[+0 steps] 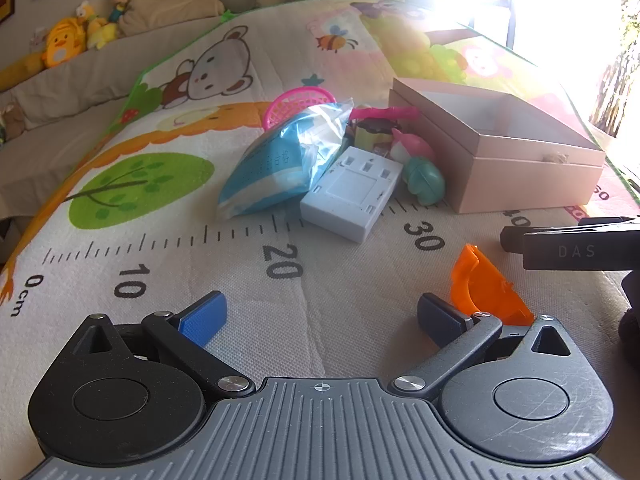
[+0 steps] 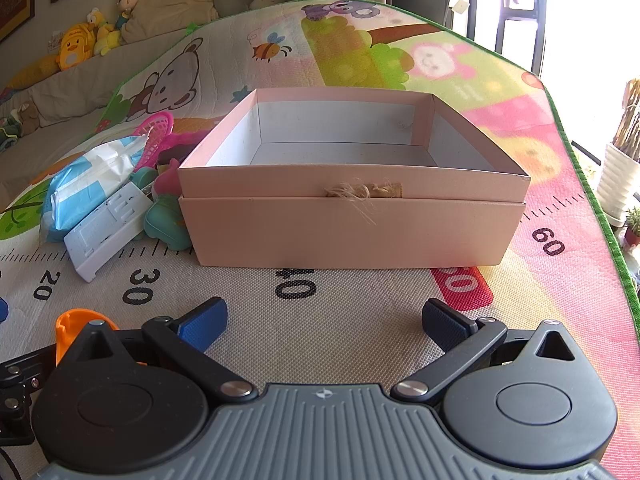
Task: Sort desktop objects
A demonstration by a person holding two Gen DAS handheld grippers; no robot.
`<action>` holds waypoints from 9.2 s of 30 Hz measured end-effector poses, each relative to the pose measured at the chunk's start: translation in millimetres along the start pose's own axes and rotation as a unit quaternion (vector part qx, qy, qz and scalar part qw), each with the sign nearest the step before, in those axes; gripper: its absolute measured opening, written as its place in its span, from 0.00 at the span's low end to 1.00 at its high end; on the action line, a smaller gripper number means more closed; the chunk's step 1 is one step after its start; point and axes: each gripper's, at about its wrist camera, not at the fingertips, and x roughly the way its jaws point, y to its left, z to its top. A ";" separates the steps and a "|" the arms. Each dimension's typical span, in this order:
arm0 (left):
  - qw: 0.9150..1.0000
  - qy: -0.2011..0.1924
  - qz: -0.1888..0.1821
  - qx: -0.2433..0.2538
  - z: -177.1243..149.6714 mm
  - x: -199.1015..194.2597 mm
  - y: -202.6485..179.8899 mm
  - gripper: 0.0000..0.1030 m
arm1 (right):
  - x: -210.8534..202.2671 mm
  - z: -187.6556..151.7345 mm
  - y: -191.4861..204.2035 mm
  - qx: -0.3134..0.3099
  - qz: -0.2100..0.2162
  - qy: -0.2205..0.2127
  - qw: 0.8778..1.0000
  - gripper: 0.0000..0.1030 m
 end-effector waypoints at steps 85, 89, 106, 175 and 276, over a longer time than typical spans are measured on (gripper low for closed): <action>0.997 -0.047 0.027 -0.047 18.9 -30.6 51.0 1.00 | -65.4 17.2 11.6 -0.036 0.153 -0.023 0.987 1.00; 0.995 -0.048 0.045 -0.070 26.8 -29.8 69.0 1.00 | -64.5 8.8 55.3 -0.115 0.182 -0.023 0.976 0.95; 0.999 -0.031 0.002 -0.041 4.3 -38.1 68.4 1.00 | -55.8 -5.2 43.4 -0.123 0.100 -0.010 0.987 0.25; 0.998 0.014 -0.035 0.056 13.8 -18.3 30.7 0.82 | -78.0 -40.5 25.2 -0.127 0.125 0.000 0.984 0.83; 0.998 -0.053 -0.016 -0.023 40.4 2.1 52.7 1.00 | -56.7 40.2 23.6 -0.109 0.147 -0.014 0.983 0.41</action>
